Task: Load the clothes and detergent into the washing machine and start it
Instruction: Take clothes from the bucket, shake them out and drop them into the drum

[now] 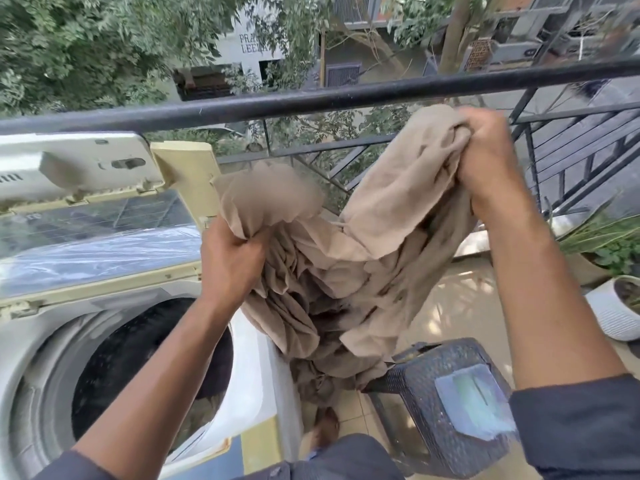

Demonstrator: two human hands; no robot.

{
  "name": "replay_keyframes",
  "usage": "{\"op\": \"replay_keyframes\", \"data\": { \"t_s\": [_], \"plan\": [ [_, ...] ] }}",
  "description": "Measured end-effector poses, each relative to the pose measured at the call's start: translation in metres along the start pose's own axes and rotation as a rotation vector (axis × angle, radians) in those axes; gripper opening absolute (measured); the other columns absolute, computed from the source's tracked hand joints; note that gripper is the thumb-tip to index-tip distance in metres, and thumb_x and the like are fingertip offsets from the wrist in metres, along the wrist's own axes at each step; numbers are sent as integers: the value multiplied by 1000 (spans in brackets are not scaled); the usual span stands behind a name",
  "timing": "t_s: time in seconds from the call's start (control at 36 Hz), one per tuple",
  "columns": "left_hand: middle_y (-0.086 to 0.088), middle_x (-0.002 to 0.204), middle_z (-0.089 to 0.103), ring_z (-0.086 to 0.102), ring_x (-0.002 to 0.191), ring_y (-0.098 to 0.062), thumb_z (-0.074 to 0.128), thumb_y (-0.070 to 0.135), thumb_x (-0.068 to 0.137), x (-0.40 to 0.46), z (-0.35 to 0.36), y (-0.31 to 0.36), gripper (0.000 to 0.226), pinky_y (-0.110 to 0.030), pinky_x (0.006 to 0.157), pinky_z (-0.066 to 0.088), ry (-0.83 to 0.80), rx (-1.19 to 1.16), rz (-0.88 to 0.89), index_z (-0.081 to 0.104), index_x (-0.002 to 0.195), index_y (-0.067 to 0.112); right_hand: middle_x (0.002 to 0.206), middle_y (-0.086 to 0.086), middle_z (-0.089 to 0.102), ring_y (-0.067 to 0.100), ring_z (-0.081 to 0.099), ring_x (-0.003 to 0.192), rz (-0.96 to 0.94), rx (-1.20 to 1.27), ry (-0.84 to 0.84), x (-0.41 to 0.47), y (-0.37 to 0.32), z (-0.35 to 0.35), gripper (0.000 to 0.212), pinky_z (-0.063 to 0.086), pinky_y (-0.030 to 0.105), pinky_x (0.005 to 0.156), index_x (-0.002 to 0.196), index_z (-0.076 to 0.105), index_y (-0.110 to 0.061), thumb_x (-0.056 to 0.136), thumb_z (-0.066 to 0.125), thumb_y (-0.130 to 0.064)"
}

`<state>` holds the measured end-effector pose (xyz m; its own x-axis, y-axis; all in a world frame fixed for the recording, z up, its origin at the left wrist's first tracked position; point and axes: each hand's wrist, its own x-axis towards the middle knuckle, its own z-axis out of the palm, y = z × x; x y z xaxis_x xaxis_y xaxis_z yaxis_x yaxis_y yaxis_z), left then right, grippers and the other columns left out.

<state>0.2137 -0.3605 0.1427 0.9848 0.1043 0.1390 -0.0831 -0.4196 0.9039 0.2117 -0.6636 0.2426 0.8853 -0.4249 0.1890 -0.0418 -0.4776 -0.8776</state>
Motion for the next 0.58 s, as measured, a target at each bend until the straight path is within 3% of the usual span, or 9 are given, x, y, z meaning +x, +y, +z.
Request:
{"op": "replay_keyframes", "data": {
  "t_s": [0.08, 0.14, 0.19, 0.28, 0.39, 0.47, 0.53, 0.58],
  "plan": [
    [-13, 84, 77, 66, 75, -20, 75, 36, 89, -2, 0, 7, 25, -57, 75, 61, 61, -53, -40, 73, 86, 12, 70, -4, 61, 15, 55, 72, -40, -180, -46, 4, -9, 1, 11, 52, 41, 67, 71, 65, -22, 81, 67, -23],
    [-6, 82, 79, 71, 78, -20, 77, 40, 88, -2, 0, 13, 21, -54, 78, 63, 71, -145, -62, 75, 82, 20, 75, 1, 70, 20, 65, 76, 0, -164, -88, 0, -9, 14, 4, 61, 48, 71, 76, 66, -23, 78, 69, -24],
    [7, 80, 79, 74, 81, -13, 79, 33, 92, -3, 3, 18, 16, -43, 79, 63, 54, -267, -85, 78, 77, 30, 79, 2, 73, 24, 70, 79, 44, -95, -146, -14, -9, 32, 7, 62, 48, 74, 80, 67, -26, 74, 65, -23],
    [12, 87, 81, 76, 90, -5, 77, 22, 97, -10, 8, 23, 5, -26, 84, 63, -4, -404, -148, 79, 97, 26, 82, 1, 73, 19, 68, 80, 151, 98, -254, -38, -11, 61, 18, 55, 38, 72, 81, 65, -27, 68, 54, -20],
    [2, 111, 82, 77, 109, -15, 81, 23, 88, -23, 7, 20, 25, -34, 95, 61, -340, -477, -82, 77, 113, 26, 92, 2, 74, 14, 68, 83, 205, 256, -367, -60, -15, 91, 29, 51, 29, 67, 98, 65, -24, 71, 54, -22],
    [-2, 107, 83, 79, 103, -19, 95, 16, 74, -31, 10, 19, 39, -35, 90, 64, -532, -394, -62, 80, 107, 31, 95, 5, 79, 26, 75, 92, 140, 221, -420, -68, -14, 96, 39, 63, 46, 81, 105, 67, -27, 68, 59, -19],
    [-3, 100, 83, 79, 97, -16, 97, 14, 74, -31, 16, 16, 36, -35, 85, 64, -430, -310, -30, 80, 105, 22, 97, 7, 79, 33, 76, 94, 112, 255, -530, -72, -13, 90, 48, 60, 57, 85, 113, 68, -25, 70, 59, -6],
    [-1, 94, 83, 79, 91, -14, 95, 16, 77, -27, 22, 10, 24, -41, 83, 65, -254, -253, -46, 81, 96, 22, 99, 9, 79, 27, 75, 92, 103, 341, -634, -73, -9, 84, 54, 58, 48, 81, 122, 66, -16, 73, 58, 6]
  ]
}}
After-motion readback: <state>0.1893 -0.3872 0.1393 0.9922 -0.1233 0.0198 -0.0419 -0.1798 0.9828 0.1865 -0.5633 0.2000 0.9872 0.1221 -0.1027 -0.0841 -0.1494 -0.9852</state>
